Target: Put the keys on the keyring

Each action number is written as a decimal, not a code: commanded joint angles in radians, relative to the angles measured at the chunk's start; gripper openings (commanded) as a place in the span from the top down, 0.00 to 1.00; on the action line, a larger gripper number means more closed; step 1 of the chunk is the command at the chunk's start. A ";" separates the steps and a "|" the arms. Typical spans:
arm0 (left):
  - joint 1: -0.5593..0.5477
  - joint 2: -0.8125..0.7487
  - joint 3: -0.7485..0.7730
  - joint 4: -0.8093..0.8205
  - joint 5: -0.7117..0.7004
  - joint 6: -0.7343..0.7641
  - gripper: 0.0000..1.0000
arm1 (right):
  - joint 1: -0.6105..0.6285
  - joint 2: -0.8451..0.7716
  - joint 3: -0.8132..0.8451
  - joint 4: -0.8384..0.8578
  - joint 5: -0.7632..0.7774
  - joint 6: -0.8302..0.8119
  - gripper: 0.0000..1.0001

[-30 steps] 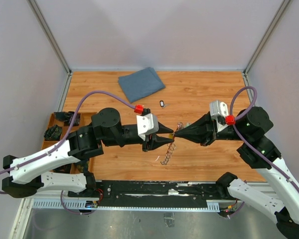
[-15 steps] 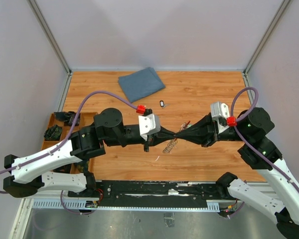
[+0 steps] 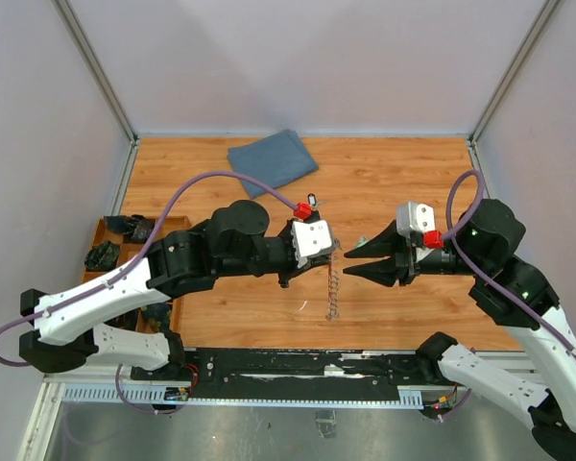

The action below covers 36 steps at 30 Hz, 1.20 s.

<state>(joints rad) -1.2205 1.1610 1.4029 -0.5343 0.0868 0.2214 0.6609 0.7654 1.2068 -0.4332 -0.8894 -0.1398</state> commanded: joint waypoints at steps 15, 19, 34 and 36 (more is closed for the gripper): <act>-0.004 0.115 0.172 -0.243 -0.098 0.080 1.00 | 0.011 0.035 -0.149 0.116 0.040 -0.018 0.68; -0.004 0.120 0.176 -0.246 -0.090 0.081 1.00 | 0.010 0.040 -0.166 0.138 0.036 -0.010 0.68; -0.004 0.118 0.176 -0.240 -0.075 0.082 0.99 | 0.014 0.082 -0.194 0.189 -0.012 0.013 0.74; -0.004 0.116 0.173 -0.235 -0.077 0.081 1.00 | 0.016 0.085 -0.196 0.185 -0.020 0.013 0.75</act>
<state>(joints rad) -1.2205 1.2827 1.5452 -0.8032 0.0013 0.2909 0.6609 0.8486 1.0245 -0.2794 -0.8715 -0.1364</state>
